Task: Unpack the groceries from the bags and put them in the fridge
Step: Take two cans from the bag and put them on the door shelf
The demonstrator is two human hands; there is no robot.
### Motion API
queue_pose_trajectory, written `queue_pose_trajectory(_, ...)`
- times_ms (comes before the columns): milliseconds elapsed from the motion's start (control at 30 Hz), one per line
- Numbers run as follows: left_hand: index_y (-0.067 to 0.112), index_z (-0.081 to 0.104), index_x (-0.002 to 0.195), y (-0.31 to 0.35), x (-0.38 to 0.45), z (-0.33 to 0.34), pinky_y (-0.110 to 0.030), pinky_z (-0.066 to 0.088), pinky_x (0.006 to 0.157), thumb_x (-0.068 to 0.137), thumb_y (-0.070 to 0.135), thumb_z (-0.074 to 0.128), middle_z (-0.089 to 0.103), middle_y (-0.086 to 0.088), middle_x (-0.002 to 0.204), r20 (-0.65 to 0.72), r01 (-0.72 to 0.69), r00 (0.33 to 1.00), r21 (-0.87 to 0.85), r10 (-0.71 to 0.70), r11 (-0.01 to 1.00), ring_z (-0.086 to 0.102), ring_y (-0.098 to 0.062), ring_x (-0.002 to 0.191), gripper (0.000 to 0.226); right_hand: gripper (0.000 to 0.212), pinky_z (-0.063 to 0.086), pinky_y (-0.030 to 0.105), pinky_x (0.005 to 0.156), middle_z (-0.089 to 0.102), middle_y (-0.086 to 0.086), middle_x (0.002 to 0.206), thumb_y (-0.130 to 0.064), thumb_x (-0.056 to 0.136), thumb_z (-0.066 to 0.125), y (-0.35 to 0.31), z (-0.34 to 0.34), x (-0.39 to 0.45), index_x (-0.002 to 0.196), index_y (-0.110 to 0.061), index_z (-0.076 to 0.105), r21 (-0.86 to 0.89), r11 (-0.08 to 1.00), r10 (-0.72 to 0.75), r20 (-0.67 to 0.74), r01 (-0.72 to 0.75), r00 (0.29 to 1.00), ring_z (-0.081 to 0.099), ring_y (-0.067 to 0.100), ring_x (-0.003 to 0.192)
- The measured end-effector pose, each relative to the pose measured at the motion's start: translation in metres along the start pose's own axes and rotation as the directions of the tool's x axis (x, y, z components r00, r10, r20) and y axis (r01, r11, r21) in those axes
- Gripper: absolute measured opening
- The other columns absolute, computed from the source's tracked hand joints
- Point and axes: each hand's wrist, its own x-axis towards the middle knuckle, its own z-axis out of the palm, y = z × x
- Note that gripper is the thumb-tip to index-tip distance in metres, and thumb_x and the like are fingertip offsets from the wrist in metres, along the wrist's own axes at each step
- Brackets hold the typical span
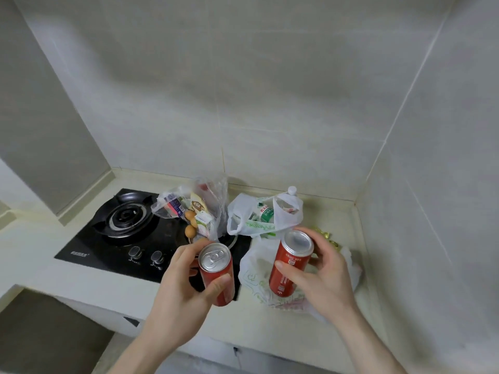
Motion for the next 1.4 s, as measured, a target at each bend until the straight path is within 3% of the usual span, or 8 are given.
queue_pose_trajectory(233, 0.044, 0.059, 0.119, 0.000, -0.003, -0.011, -0.029, 0.049, 0.096, 0.078, 0.024, 0.088, 0.064, 0.016, 0.121, 0.280, -0.113, 0.952, -0.066, 0.127, 0.991, 0.064, -0.006, 0.110, 0.055, 0.046, 0.059, 0.027, 0.071, 0.077, 0.009, 0.108, -0.027, 0.072, 0.087, -0.012, -0.013, -0.086, 0.113, -0.021, 0.067, 0.401, 0.901, 0.334, -0.391, -0.168, 0.858, 0.076, 0.013, 0.090)
queue_pose_trajectory(400, 0.048, 0.057, 0.118, 0.007, -0.023, -0.006, -0.029, 0.049, 0.098, 0.078, 0.019, 0.088, 0.062, 0.017, 0.122, 0.455, -0.204, 0.858, -0.123, 0.238, 0.971, 0.062, -0.004, 0.112, 0.058, 0.052, 0.058, 0.042, 0.087, 0.080, 0.006, 0.102, -0.042, 0.075, 0.078, -0.016, -0.015, -0.179, 0.118, -0.017, 0.066, 0.671, 0.712, 0.601, -0.433, -0.205, 0.672, 0.076, 0.020, 0.099)
queue_pose_trajectory(567, 0.046, 0.058, 0.119, 0.023, -0.064, 0.008, -0.029, 0.047, 0.095, 0.078, 0.026, 0.088, 0.061, 0.020, 0.120, 0.589, -0.274, 0.735, -0.194, 0.335, 0.942, 0.059, -0.003, 0.110, 0.054, 0.057, 0.063, 0.040, 0.088, 0.080, 0.007, 0.100, -0.038, 0.074, 0.080, -0.033, -0.017, -0.268, 0.122, -0.014, 0.062, 0.678, 0.710, 0.646, -0.517, -0.192, 0.561, 0.077, 0.024, 0.099)
queue_pose_trajectory(667, 0.045, 0.058, 0.120, 0.039, -0.093, 0.015, -0.026, 0.046, 0.096, 0.079, 0.025, 0.087, 0.061, 0.022, 0.119, 0.650, -0.314, 0.649, -0.244, 0.394, 0.918, 0.058, -0.001, 0.110, 0.054, 0.061, 0.065, 0.037, 0.080, 0.080, 0.008, 0.097, -0.038, 0.072, 0.081, -0.044, -0.021, -0.315, 0.123, -0.011, 0.062, 0.717, 0.688, 0.660, -0.551, -0.116, 0.511, 0.078, 0.025, 0.096)
queue_pose_trajectory(900, 0.048, 0.059, 0.116, 0.082, -0.164, 0.034, -0.025, 0.048, 0.091, 0.077, 0.025, 0.088, 0.064, 0.023, 0.118, 0.717, -0.401, 0.457, -0.362, 0.526, 0.842, 0.061, -0.003, 0.106, 0.054, 0.052, 0.064, 0.045, 0.070, 0.074, 0.027, 0.108, -0.035, 0.080, 0.073, -0.065, -0.024, -0.427, 0.119, 0.000, 0.066, 0.901, 0.366, 0.732, -0.432, 0.231, 0.526, 0.076, 0.036, 0.086)
queue_pose_trajectory(1233, 0.036, 0.063, 0.120, 0.140, -0.307, 0.088, -0.030, 0.051, 0.092, 0.073, 0.031, 0.087, 0.068, 0.011, 0.118, 0.783, -0.365, 0.113, -0.540, 0.611, 0.759, 0.066, -0.013, 0.104, 0.053, 0.060, 0.048, 0.035, 0.065, 0.071, 0.019, 0.084, -0.043, 0.068, 0.076, -0.074, -0.047, -0.598, 0.108, 0.000, 0.067, 0.797, 0.462, 0.745, -0.586, 0.389, 0.318, 0.067, 0.027, 0.065)
queue_pose_trajectory(1333, 0.039, 0.065, 0.117, 0.157, -0.347, 0.100, -0.018, 0.050, 0.084, 0.073, 0.021, 0.092, 0.070, 0.011, 0.114, 0.782, -0.363, -0.029, -0.589, 0.623, 0.722, 0.066, -0.008, 0.101, 0.055, 0.065, 0.056, 0.035, 0.069, 0.075, 0.022, 0.097, -0.042, 0.064, 0.087, -0.083, -0.042, -0.641, 0.110, 0.002, 0.074, 0.759, 0.548, 0.692, -0.647, 0.352, 0.320, 0.074, 0.030, 0.075)
queue_pose_trajectory(1400, 0.041, 0.064, 0.116, 0.170, -0.369, 0.110, -0.021, 0.050, 0.083, 0.070, 0.019, 0.091, 0.070, 0.013, 0.112, 0.762, -0.357, -0.136, -0.634, 0.633, 0.686, 0.067, -0.008, 0.097, 0.058, 0.089, 0.059, 0.044, 0.084, 0.072, 0.027, 0.111, -0.038, 0.053, 0.101, -0.093, -0.035, -0.667, 0.121, 0.008, 0.066, 0.705, 0.646, 0.627, -0.708, 0.291, 0.325, 0.074, 0.038, 0.089)
